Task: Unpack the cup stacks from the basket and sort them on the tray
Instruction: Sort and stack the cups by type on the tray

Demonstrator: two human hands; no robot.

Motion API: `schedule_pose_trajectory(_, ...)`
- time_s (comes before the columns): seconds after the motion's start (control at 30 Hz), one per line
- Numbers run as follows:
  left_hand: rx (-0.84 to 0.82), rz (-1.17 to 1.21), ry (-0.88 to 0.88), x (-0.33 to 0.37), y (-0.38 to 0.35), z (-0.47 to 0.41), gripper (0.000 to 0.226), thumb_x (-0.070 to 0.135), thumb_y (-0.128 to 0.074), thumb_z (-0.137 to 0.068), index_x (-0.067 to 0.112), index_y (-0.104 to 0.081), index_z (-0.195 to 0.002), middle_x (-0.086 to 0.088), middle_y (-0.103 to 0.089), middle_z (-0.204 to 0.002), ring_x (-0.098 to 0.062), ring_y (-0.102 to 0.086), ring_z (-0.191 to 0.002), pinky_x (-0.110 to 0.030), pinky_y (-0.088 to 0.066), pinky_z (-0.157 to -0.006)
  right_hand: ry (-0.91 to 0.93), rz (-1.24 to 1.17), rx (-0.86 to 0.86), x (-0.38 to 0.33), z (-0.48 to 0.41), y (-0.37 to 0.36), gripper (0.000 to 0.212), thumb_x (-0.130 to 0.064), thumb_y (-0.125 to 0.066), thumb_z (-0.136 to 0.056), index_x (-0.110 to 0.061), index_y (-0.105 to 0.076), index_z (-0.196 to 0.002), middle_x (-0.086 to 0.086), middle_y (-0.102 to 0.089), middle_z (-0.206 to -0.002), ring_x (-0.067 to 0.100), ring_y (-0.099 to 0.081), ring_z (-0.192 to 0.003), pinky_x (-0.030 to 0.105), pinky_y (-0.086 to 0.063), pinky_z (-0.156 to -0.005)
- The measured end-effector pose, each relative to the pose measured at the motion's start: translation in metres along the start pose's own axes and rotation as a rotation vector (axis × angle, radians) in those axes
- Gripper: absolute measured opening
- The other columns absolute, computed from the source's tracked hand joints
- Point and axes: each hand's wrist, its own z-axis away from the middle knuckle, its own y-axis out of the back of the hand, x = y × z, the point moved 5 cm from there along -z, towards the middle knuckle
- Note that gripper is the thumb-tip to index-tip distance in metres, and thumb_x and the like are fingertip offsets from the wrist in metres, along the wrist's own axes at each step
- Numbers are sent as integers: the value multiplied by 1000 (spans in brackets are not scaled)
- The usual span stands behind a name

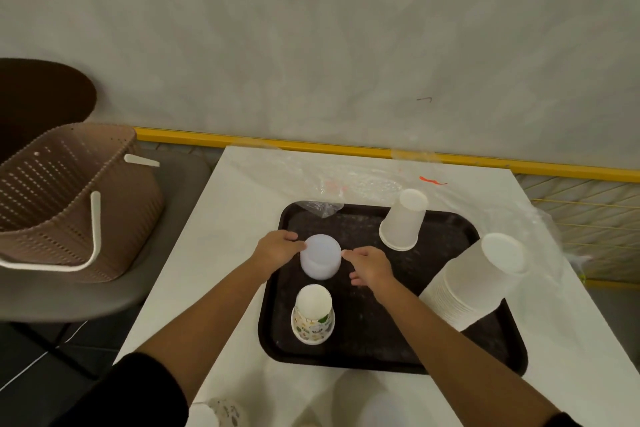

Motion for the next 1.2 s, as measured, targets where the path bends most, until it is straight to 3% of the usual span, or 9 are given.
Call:
schedule_pose_trajectory(0.2,39,21,-107,21,10,58,43,19,-61,-87,13,-51,-129,-10,-50,-133,-26,-47,-122,-33,-37,-104,72,-52,-21,8,49,33,35,-22,-58,-90,-5,-54,-120,9,-56,-103,19,-58,-86,31,-53,-82)
schedule_pose_trajectory(0.43,-44,-22,-231,50,-11,127,37,20,-59,-89,15,-54,-125,-9,-55,-127,-24,-54,-113,-30,-42,-94,161,-73,-30,33,101,68,31,-22,-59,-90,-8,-55,-117,7,-57,-101,20,-61,-85,30,-53,-77)
schedule_pose_trajectory(0.53,-180,-144,-169,55,-30,150,35,22,-57,-90,14,-54,-124,-6,-57,-116,-18,-58,-103,-27,-43,-89,141,-79,-43,48,117,77,29,-21,-59,-89,-8,-55,-115,8,-57,-100,20,-60,-86,29,-53,-75)
schedule_pose_trajectory(0.67,-433,-372,-54,42,-58,169,37,25,-54,-92,12,-51,-126,-6,-57,-127,-21,-56,-115,-30,-42,-97,106,-29,-81,72,134,83,32,-23,-60,-89,-8,-54,-117,5,-56,-93,19,-57,-83,27,-51,-66)
schedule_pose_trajectory(0.87,-497,-591,95,17,-78,172,45,29,-55,-91,11,-47,-132,-8,-58,-128,-22,-56,-117,-32,-43,-99,-71,140,-244,116,148,68,51,-29,-56,-91,-10,-38,-134,13,-47,-129,24,-55,-97,33,-53,-74)
schedule_pose_trajectory(1.03,-456,-645,123,14,-91,173,52,28,-57,-90,9,-40,-137,-9,-57,-129,-23,-57,-115,-31,-45,-96,-150,163,-302,139,147,52,61,-33,-58,-89,-12,-31,-140,14,-44,-137,31,-55,-113,38,-53,-83)
schedule_pose_trajectory(1.2,-317,-484,88,20,-101,176,51,28,-60,-88,9,-44,-133,-10,-55,-127,-23,-59,-110,-32,-50,-94,-125,153,-302,147,142,49,60,-33,-56,-90,-11,-32,-140,13,-43,-137,27,-55,-103,38,-53,-82)
